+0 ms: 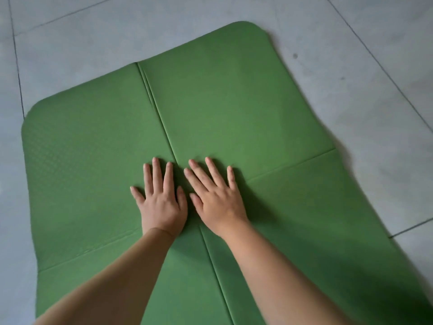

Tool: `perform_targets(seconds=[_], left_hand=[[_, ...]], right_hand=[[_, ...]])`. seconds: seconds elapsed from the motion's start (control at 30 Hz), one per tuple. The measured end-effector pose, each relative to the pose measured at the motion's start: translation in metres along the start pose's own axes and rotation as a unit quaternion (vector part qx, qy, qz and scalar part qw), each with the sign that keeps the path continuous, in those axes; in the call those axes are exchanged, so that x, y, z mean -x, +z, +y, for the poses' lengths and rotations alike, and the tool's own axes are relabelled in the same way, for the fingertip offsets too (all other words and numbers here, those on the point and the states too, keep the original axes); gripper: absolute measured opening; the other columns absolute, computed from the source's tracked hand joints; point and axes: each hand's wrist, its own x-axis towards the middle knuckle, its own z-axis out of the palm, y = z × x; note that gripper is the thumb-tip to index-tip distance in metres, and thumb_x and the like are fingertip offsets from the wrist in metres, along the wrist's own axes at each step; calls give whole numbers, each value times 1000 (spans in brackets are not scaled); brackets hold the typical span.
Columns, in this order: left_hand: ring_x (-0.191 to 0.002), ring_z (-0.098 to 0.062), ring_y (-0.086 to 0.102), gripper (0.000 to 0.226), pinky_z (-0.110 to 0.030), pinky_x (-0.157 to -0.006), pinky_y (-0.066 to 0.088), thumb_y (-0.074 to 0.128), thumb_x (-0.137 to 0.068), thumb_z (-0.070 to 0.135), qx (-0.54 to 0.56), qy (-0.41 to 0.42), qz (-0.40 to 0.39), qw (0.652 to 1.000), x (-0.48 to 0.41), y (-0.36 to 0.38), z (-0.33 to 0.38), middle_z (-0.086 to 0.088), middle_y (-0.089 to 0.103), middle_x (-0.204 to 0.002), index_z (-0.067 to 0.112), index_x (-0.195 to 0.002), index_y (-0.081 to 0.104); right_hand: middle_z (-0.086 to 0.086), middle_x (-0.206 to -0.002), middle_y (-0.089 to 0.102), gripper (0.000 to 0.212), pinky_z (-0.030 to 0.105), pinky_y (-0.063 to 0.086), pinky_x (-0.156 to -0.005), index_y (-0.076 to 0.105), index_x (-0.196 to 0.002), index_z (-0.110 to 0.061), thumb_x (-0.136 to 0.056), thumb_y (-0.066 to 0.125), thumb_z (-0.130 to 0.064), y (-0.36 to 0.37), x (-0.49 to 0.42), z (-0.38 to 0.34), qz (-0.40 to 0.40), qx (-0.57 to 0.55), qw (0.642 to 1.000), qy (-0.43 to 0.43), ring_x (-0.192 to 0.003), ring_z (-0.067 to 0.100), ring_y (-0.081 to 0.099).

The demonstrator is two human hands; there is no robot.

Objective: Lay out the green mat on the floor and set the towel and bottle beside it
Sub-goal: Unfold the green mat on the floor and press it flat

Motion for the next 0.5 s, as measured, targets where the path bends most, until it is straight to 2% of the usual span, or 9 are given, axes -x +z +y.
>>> perform_targets(seconds=[0.13, 0.2, 0.27, 0.33, 0.4, 0.5], left_hand=[[-147, -23, 0, 65, -60, -112, 2, 23, -86, 35, 4, 1, 15, 1000, 0, 0, 1, -5, 6, -159, 17, -148, 24], [-147, -23, 0, 65, -59, -112, 2, 23, -85, 34, 7, -2, 16, 1000, 0, 0, 1, -4, 6, -159, 18, -148, 24], [-147, -22, -1, 66, -58, -113, 1, 22, -85, 35, 6, -5, 13, 1000, 1, -1, 1, -3, 4, -159, 19, -149, 23], [-147, -21, -2, 67, -58, -113, 0, 22, -84, 35, 7, -6, 11, 1000, 1, -2, 1, -3, 3, -159, 20, -149, 21], [-147, -22, -2, 67, -58, -113, 0, 22, -84, 35, 9, -4, 8, 1000, 1, -2, 2, -3, 2, -159, 19, -149, 21], [-147, -22, -4, 65, -58, -112, -1, 23, -87, 34, 6, -4, 1, 1000, 0, -1, 1, -3, 1, -159, 20, -150, 19]], right_hand=[[-14, -156, 15, 52, 48, 12, -115, 23, -147, -32, -96, 24, -39, -9, 11, 42, 29, 5, 999, 22, -146, 19, 13], [-16, -155, 14, 51, 43, 12, -116, 22, -147, -33, -97, 24, -39, -16, 15, 60, 35, 8, 998, 50, -146, 19, 13], [-20, -154, 1, 51, 38, 4, -116, 10, -148, -36, -99, 24, -40, -20, 19, 82, 40, 14, 995, 88, -146, 16, 4], [-21, -149, -15, 49, 35, -6, -113, -8, -142, -39, -99, 14, -44, -26, 26, 110, 44, 35, 989, 136, -144, 11, -9], [-19, -148, -22, 48, 39, -10, -112, -15, -138, -43, -94, 3, -49, -34, 36, 133, 36, 55, 979, 194, -140, 8, -18], [-15, -151, -22, 55, 50, -5, -114, -7, -147, -36, -95, 7, -48, -42, 42, 140, 16, 51, 952, 301, -144, 16, -14]])
